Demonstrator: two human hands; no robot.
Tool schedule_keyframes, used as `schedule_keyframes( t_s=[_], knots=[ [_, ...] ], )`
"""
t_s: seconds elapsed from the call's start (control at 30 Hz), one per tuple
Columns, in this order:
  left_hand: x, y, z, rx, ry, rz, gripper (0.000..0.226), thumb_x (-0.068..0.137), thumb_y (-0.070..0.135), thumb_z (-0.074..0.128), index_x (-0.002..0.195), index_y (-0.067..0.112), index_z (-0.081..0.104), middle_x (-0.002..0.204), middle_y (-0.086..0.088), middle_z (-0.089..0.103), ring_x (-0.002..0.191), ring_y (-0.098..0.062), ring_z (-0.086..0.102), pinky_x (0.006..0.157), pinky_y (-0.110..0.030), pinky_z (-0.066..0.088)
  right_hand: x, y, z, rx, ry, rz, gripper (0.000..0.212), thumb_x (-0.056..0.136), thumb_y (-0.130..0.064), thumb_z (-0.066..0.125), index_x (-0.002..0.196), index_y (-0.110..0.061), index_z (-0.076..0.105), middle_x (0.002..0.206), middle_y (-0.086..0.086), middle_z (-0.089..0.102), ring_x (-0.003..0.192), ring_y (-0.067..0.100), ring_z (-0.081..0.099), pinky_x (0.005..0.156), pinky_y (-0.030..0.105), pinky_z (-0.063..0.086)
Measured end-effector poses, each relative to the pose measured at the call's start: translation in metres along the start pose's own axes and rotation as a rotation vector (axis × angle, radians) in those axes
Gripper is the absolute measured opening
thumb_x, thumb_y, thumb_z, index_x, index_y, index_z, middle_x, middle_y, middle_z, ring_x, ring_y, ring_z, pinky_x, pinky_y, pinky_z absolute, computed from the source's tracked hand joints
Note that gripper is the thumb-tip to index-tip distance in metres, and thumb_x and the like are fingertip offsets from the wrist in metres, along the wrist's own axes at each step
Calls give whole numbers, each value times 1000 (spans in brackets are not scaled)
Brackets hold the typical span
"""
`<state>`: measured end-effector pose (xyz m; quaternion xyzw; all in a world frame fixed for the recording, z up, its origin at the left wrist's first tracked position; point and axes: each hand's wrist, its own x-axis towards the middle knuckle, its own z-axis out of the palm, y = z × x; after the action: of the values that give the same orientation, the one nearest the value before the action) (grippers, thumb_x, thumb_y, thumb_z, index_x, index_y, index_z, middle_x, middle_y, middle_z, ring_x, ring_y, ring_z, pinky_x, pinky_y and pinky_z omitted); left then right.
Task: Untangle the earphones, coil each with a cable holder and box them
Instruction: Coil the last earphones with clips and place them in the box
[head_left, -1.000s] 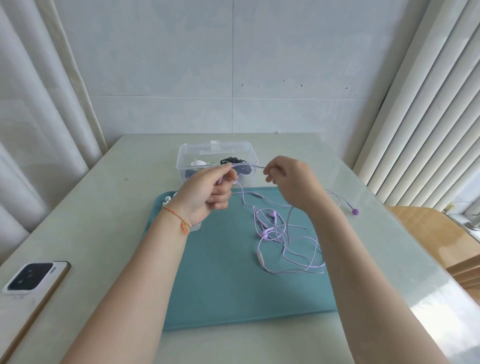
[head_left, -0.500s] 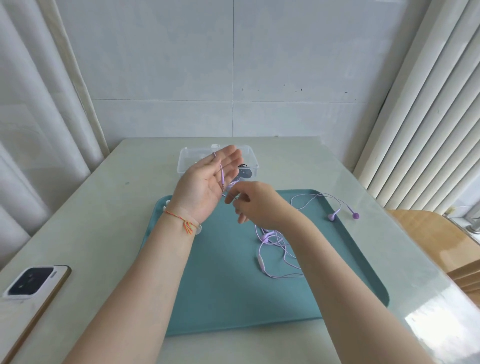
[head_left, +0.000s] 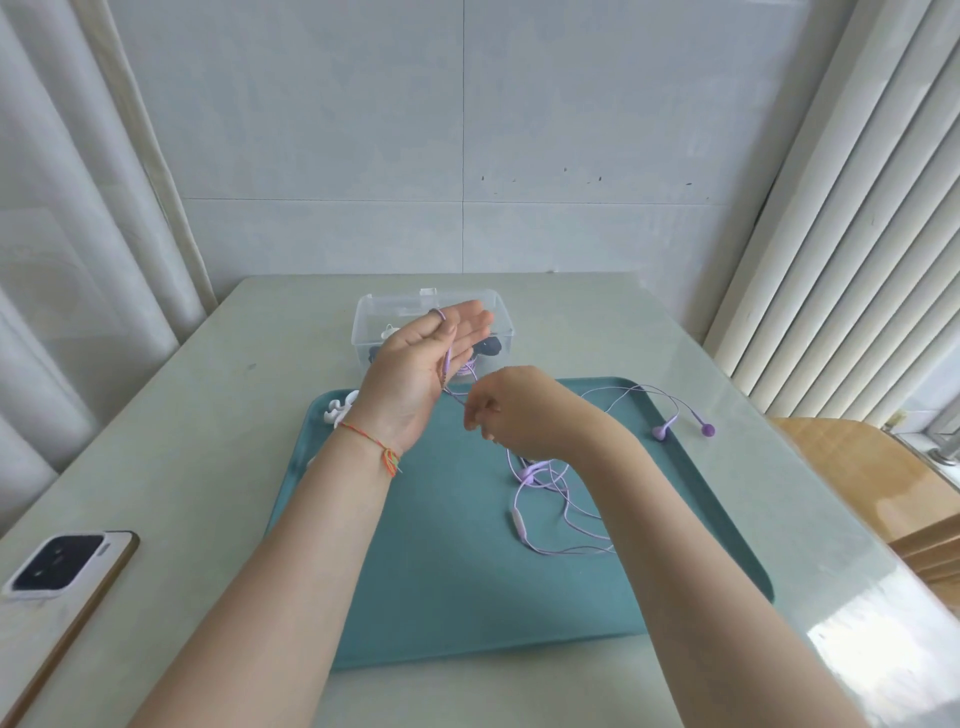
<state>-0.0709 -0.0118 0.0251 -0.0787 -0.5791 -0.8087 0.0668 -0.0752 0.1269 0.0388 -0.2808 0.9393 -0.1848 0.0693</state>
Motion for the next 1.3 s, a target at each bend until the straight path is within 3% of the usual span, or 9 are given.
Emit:
schedule_keyframes(
  t_s=[0.13,0.2,0.33,0.53,0.73,1.0,1.13,1.2,1.3],
  knots=[
    [-2,-1,3,118,-8,-36,28,104,10,36,110,0,61,99,-16,69,80,-18,68,69,-18,48,-5,-4,-10,115,115,-70,21,94,-14,47,93,-12,68,63,-12,46,55,4,42,51,16,32],
    [-3,-2,6,188,-21,-68,27,103,8,35,97,3,61,77,-6,66,59,-10,56,52,-16,38,-7,-3,-15,152,189,-74,16,90,-22,59,83,-10,67,55,-9,42,49,5,38,48,17,29],
    [-3,-7,6,245,-28,-199,33,97,7,34,70,11,51,50,1,41,45,-14,29,48,-26,23,-11,5,-29,231,308,-16,26,79,-36,74,69,-19,57,55,-9,42,47,5,36,43,14,29],
    [-6,-4,9,186,-161,-431,44,96,32,28,59,16,46,49,4,18,40,-10,10,45,-24,9,-10,19,-33,373,360,-35,13,86,-26,69,81,-17,62,56,-4,40,43,5,32,43,14,27],
    [-5,-4,8,-57,-242,-444,42,94,30,30,58,17,46,44,7,16,34,-5,14,43,-21,7,-4,25,-25,567,422,-8,14,87,-23,70,84,-11,64,44,-11,31,39,7,26,41,15,20],
    [-4,-2,7,-139,-294,-469,35,94,28,32,65,15,48,46,7,23,35,-5,19,40,-21,12,3,24,-23,645,578,-22,9,88,-19,66,81,-15,62,54,-1,38,47,10,32,47,20,28],
    [-7,1,9,-180,-331,-426,23,90,26,40,71,15,47,48,8,24,36,-4,21,41,-21,14,9,32,-18,633,499,85,8,89,-21,63,81,-20,63,59,1,53,51,16,48,54,32,43],
    [-7,0,11,-222,-280,-396,24,96,24,38,77,15,48,50,7,29,38,-6,26,41,-20,19,10,34,-15,539,487,119,7,90,-20,60,91,-18,67,63,-3,53,55,12,46,54,27,41],
    [-3,-1,13,-312,-77,-338,30,103,19,35,81,12,54,57,3,53,49,-10,51,49,-20,45,9,28,-14,425,619,106,14,88,-15,59,101,-18,63,89,0,53,82,12,50,65,8,36]
  ],
)
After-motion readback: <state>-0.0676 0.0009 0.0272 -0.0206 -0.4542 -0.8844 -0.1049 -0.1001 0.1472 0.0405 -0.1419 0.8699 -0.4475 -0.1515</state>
